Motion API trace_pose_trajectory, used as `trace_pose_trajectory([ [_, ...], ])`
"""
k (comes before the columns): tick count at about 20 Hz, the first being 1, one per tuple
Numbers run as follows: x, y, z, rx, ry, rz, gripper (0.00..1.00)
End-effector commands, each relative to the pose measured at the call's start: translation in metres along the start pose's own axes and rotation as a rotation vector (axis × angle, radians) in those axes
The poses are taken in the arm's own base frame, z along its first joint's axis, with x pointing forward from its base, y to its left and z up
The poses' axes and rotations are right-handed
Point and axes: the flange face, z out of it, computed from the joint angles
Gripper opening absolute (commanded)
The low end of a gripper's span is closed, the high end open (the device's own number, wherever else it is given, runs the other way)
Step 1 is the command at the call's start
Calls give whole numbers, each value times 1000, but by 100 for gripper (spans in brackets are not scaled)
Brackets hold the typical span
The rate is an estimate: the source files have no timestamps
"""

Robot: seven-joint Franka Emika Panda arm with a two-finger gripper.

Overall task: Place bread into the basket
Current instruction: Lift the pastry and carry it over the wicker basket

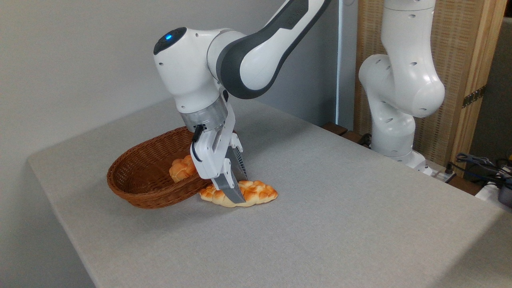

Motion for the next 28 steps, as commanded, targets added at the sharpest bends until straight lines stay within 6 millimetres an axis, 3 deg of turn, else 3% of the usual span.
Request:
trace_pose_trajectory([
  [1, -3, 1, 0, 1, -13, -13, 36],
  [4, -12, 5, -9, -9, -7, -34, 36],
  [8, -56, 17, -40, -11, 25, -109, 36],
  [13, -74, 16, -79, 48, 85, -162, 37],
  [17, -52, 15, -102, 55, 223, -332, 37],
  [19, -26, 16, -108, 49, 256, -411, 37],
  [24, 12, 15, -114, -9, 339, -682, 45],
  [28, 54, -2, -102, -12, 338, -815, 48],
])
